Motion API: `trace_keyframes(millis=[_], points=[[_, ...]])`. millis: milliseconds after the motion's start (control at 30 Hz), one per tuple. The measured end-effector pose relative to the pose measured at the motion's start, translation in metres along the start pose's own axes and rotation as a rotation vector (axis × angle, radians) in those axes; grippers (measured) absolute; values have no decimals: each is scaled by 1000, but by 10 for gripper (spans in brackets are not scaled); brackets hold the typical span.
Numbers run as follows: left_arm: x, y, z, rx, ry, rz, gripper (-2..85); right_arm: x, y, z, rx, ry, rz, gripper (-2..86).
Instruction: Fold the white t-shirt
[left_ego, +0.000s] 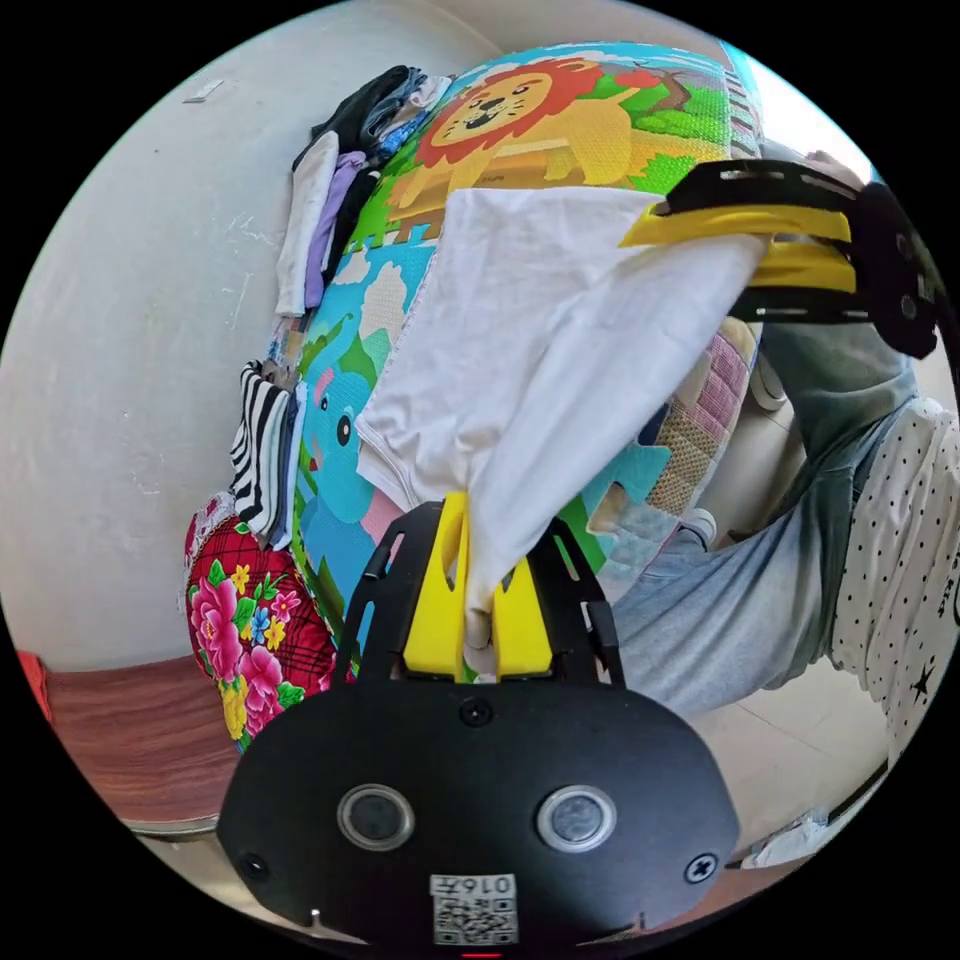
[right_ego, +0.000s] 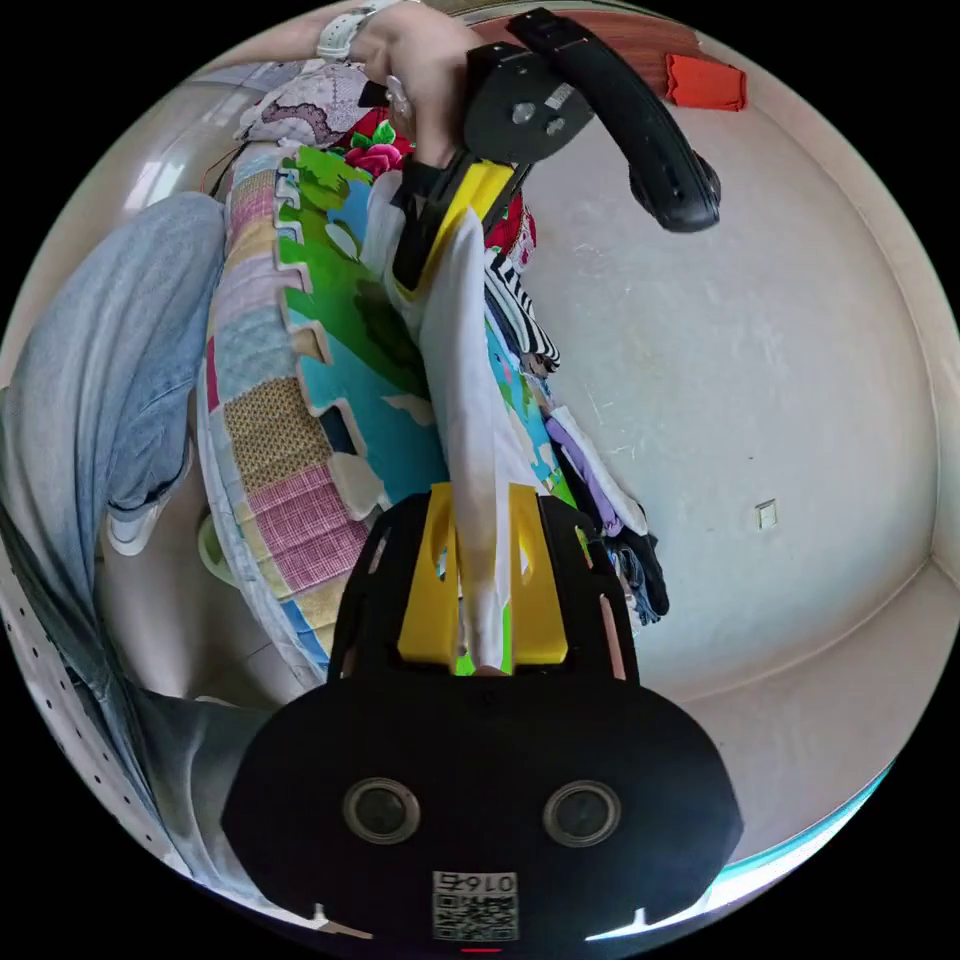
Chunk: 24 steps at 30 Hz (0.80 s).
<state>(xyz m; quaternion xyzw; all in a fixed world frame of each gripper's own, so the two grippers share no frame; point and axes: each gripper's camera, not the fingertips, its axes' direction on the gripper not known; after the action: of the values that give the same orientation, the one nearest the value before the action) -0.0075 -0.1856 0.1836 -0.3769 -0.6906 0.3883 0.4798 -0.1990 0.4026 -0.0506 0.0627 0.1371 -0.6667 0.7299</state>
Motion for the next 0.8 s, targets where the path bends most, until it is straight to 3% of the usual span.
trace_keyframes(millis=[267, 433, 600, 800], points=[[41, 19, 34, 41, -245, 225, -1, 63, -36, 19, 32, -250, -225, 14], [21, 27, 23, 66, 38, 317, 0, 108, -65, 22, 66, -470, -406, 10], [-57, 40, 7, 135, 338, 318, 0, 176, -108, 27, 117, -712, -501, 6], [-165, 35, 41, 119, 410, 248, -2, 255, -188, 65, 172, -811, -531, 3]])
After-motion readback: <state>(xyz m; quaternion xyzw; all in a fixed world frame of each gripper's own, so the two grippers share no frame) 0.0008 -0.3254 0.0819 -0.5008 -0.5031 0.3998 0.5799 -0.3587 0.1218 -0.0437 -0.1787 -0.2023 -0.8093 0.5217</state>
